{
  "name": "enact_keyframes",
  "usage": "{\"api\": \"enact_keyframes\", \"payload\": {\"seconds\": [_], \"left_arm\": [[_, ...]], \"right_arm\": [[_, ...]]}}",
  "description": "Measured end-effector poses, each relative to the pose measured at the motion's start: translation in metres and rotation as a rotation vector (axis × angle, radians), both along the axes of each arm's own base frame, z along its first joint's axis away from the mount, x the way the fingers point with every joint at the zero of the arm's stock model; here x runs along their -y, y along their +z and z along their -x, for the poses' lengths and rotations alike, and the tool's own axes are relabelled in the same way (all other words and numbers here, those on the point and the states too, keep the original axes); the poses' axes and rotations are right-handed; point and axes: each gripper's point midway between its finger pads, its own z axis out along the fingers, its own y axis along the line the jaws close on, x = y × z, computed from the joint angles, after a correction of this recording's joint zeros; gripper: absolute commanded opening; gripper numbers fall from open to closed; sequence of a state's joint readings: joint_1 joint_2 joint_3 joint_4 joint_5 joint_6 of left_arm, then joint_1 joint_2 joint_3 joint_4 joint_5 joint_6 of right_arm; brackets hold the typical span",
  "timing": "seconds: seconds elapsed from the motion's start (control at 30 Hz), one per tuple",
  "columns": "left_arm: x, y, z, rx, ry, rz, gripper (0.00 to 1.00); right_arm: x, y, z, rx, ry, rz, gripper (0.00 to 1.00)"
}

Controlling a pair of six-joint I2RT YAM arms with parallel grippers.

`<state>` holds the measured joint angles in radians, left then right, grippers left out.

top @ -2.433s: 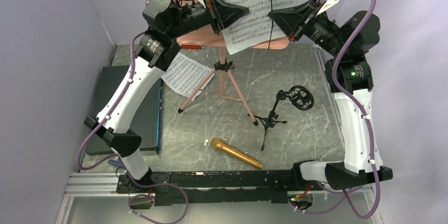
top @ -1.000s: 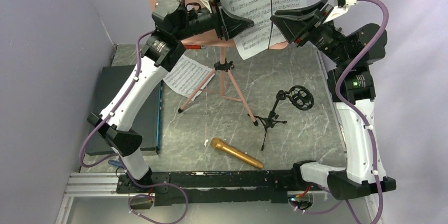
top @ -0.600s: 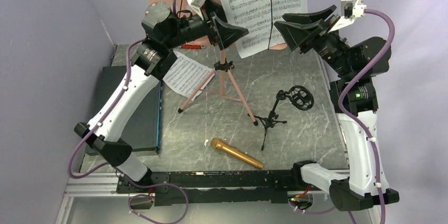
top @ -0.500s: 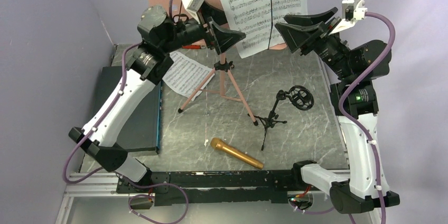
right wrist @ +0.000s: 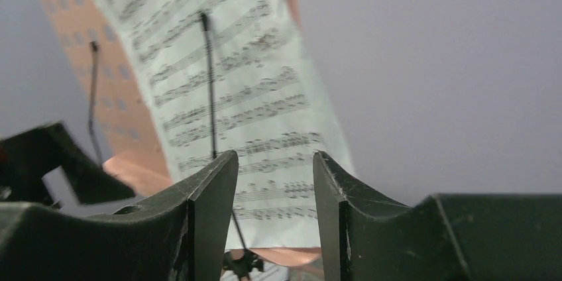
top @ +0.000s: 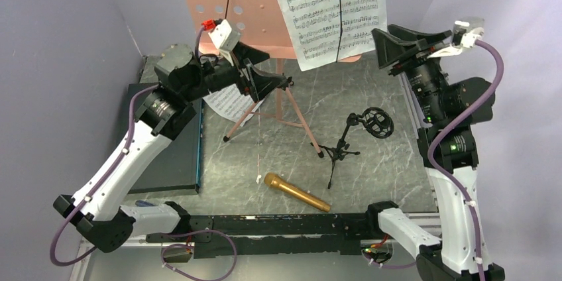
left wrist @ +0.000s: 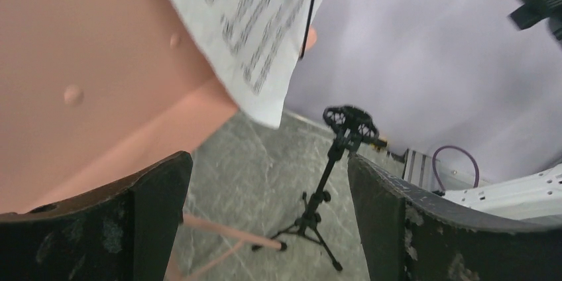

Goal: Set up the instrument practice props

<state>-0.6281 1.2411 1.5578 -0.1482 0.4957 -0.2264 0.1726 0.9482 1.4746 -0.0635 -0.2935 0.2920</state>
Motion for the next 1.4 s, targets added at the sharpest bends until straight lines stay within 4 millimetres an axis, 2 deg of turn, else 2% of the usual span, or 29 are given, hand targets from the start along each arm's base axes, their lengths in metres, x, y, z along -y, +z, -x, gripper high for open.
{"api": "enact_keyframes", "payload": {"seconds": [0.1,0.27,0.37,0.5,0.57,0.67,0.77,1.1,1.4], "left_arm": [[-0.007,-0.025,0.002,-0.054,0.029,-0.035,0.93],[-0.014,-0.071,0.004,-0.154,0.059,-0.090,0.91],[-0.015,-0.098,0.003,-0.226,0.073,-0.117,0.90],[-0.015,-0.138,-0.001,-0.338,0.104,-0.149,0.88],[-0.016,-0.164,-0.002,-0.407,0.121,-0.174,0.87],[-0.018,-0.186,-0.001,-0.474,0.136,-0.196,0.87],[-0.018,-0.195,-0.002,-0.509,0.151,-0.197,0.87],[-0.020,-0.205,-0.005,-0.537,0.179,-0.200,0.87],[-0.024,-0.220,-0.007,-0.561,0.206,-0.223,0.88]], "right_arm": [[0.023,-0.001,0.003,0.004,-0.122,-0.044,0.54],[0.044,-0.005,0.000,-0.002,-0.234,-0.077,0.53],[0.046,-0.010,-0.010,-0.020,-0.257,-0.071,0.53],[0.040,-0.028,-0.038,-0.084,-0.258,-0.043,0.51],[0.036,-0.041,-0.053,-0.125,-0.250,-0.027,0.46],[0.030,-0.060,-0.066,-0.180,-0.232,-0.004,0.35],[0.026,-0.068,-0.065,-0.202,-0.207,0.003,0.28],[0.013,-0.062,-0.044,-0.181,-0.112,-0.009,0.27],[0.002,-0.087,-0.046,-0.247,-0.049,-0.018,0.26]]}}
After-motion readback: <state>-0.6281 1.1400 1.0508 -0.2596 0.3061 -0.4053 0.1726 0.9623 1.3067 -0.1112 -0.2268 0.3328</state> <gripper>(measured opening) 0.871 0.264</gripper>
